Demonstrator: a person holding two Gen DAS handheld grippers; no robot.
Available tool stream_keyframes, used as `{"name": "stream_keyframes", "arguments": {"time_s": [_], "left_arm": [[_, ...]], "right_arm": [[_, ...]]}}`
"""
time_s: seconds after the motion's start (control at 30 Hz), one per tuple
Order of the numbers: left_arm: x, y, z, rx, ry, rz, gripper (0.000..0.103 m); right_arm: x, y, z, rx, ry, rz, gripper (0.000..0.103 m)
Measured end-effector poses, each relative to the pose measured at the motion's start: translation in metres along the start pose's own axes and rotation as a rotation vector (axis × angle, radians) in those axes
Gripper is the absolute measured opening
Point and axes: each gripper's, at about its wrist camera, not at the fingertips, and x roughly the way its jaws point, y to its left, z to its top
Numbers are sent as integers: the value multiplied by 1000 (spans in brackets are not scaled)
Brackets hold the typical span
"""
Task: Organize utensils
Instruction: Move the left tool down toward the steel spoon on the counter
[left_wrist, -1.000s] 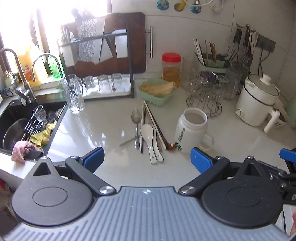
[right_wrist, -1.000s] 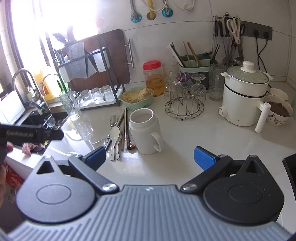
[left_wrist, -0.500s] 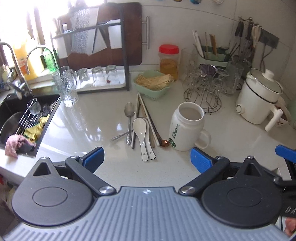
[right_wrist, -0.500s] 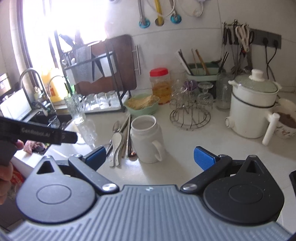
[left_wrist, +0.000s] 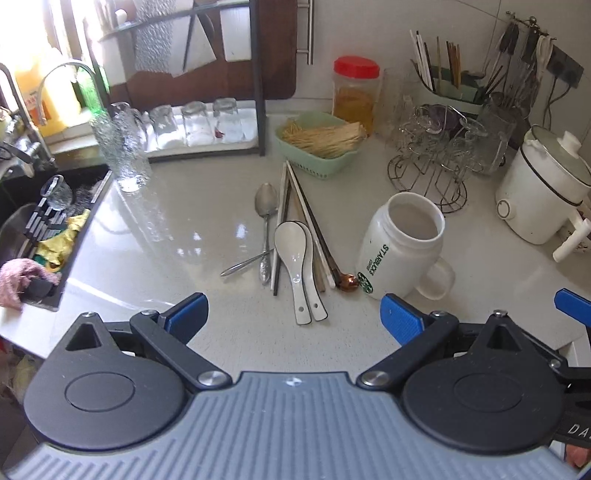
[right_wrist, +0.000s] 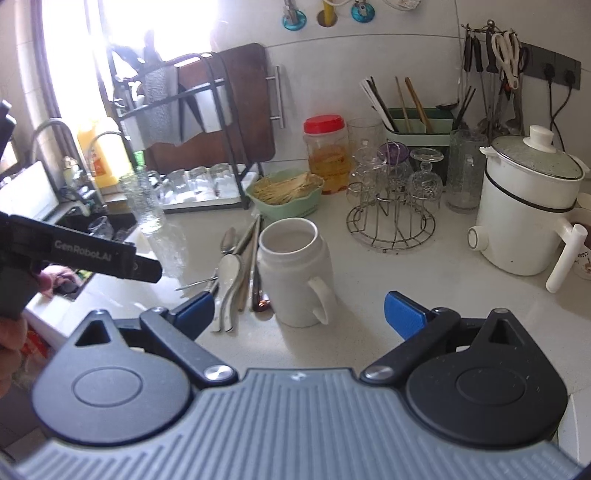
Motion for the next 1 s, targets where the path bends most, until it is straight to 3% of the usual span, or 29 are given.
{"name": "stream_keyframes", "arguments": {"time_s": [0.27, 0.73, 1.0], "left_arm": [[50, 18, 15, 0, 63, -53, 101], [119, 68, 53, 4, 86, -108, 101], [156, 71, 63, 4, 111, -203, 100]], "right_arm": [[37, 7, 3, 7, 13, 1, 101], [102, 20, 22, -49, 27, -17, 101], [135, 25, 20, -40, 113, -135, 100]]}}
